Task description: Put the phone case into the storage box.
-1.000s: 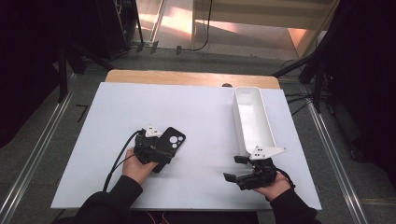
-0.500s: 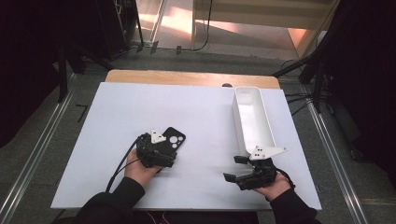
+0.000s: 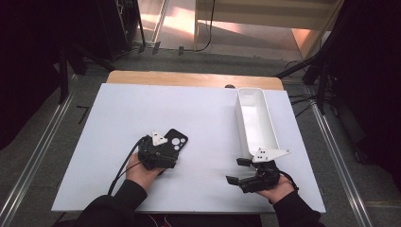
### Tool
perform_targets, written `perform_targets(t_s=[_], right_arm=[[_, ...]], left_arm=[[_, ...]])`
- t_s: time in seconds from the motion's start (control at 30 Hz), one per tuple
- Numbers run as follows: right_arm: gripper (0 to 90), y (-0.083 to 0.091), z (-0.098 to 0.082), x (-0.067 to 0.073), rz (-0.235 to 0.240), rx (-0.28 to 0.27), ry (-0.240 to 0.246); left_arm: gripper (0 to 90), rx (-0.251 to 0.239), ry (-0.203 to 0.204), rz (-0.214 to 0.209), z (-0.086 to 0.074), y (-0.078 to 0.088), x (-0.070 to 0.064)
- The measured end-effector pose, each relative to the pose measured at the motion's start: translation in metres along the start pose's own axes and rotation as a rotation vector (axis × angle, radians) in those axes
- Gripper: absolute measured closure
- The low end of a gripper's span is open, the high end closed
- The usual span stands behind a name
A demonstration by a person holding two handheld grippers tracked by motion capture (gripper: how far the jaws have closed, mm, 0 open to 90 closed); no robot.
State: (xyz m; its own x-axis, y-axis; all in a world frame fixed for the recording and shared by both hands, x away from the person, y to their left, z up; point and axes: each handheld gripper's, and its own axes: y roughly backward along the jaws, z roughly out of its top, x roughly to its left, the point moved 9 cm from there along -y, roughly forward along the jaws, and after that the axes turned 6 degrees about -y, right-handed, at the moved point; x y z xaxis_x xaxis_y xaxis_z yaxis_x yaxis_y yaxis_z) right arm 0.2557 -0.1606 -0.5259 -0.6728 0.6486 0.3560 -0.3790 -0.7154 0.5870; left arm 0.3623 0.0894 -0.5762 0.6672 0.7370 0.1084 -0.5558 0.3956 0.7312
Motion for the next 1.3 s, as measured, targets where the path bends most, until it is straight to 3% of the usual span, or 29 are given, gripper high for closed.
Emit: perform_targets(t_s=[0.27,0.7,1.17,1.3], right_arm=[[17.0,0.000,0.000,0.000,0.002,-0.001,0.001],[17.0,0.000,0.001,0.002,0.008,-0.003,-0.003],[17.0,0.001,0.001,0.002,0.009,-0.005,-0.005],[17.0,0.001,0.002,0.003,0.010,-0.007,-0.001]], left_arm=[[13.0,-0.016,0.019,0.013,0.001,0.000,-0.001],[14.3,0.011,0.015,-0.009,0.003,0.002,0.001],[14.3,-0.052,0.040,-0.067,0.022,0.017,0.001],[14.3,-0.083,0.035,-0.111,0.034,0.023,-0.001]])
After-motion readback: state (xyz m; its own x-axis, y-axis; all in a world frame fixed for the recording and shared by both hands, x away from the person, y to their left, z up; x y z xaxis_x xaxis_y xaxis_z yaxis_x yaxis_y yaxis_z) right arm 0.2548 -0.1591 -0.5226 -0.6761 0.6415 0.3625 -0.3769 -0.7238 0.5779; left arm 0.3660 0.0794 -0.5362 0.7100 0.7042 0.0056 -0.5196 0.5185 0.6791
